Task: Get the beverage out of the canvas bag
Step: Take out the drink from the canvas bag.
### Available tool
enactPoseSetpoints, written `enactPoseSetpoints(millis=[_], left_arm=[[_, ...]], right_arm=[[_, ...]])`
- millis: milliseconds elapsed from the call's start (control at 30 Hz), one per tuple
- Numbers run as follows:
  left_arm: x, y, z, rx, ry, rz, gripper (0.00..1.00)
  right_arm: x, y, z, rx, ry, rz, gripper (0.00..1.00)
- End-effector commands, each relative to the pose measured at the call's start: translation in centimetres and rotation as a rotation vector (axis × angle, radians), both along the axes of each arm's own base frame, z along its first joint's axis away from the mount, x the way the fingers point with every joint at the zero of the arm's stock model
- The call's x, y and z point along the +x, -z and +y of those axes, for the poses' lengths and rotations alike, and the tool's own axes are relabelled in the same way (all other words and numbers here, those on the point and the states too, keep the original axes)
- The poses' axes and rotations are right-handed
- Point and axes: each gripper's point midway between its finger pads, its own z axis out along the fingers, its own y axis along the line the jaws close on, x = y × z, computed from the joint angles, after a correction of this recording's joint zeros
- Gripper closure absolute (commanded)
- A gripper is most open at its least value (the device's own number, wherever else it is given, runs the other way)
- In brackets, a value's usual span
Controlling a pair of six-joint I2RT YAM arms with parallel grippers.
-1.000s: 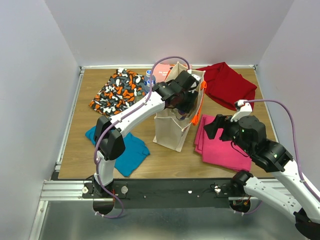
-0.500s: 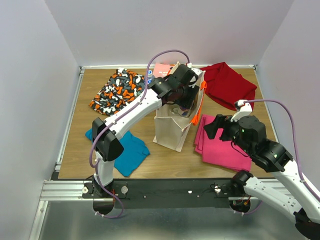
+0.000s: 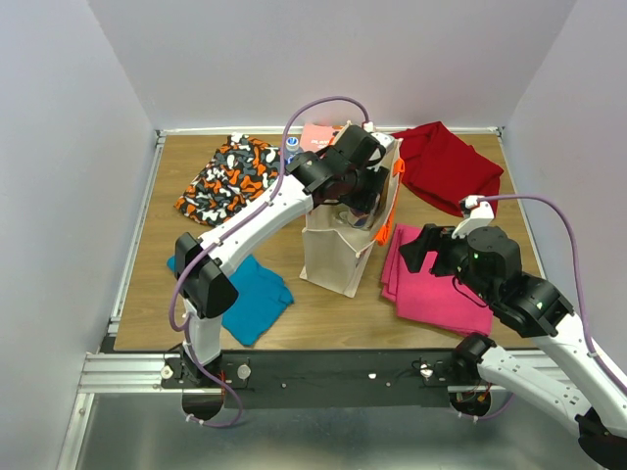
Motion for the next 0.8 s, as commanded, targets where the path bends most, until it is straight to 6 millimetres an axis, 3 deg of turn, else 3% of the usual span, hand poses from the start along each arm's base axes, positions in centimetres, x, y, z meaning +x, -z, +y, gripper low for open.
enactPoseSetpoints(millis=[0,200,233,300,333,400,433,767], left_arm=[[0.0,-4.2,0.2,-0.098,-0.005,-0.083,1.00],[0.3,-2.6,0.5,-0.091,-0.032,-0.069,1.00],[0.2,-1.3,0.7,-0.074,-0.037,-0.054,1.00],[0.5,-1.1,0.7,-0.089,-0.053,-0.072,1.00],[0.4,0.3,1.0,-0.071,-0.060,-0.058,1.00],[0.7,0.4,0.8,-0.094,-0.071,-0.077,1.00],[0.7,1.5,1.0,-0.084,-0.079,-0.068,1.00],[2.0,3.5,0.6,-0.129,-0.120,-0.115,1.00]], right_arm=[[0.3,-0.1,0.1,0.001,0.002,-0.016,0.00],[0.3,0.0,0.1,0.002,0.000,-0.017,0.00],[0.3,0.0,0.1,0.003,0.003,-0.016,0.00],[0.3,-0.1,0.1,0.003,0.002,-0.018,0.00],[0.3,0.0,0.1,0.003,0.001,-0.015,0.00],[0.3,-0.1,0.1,0.003,0.000,-0.016,0.00],[0.3,-0.1,0.1,0.003,0.002,-0.017,0.00],[0.4,0.0,0.1,-0.004,0.004,-0.015,0.00]])
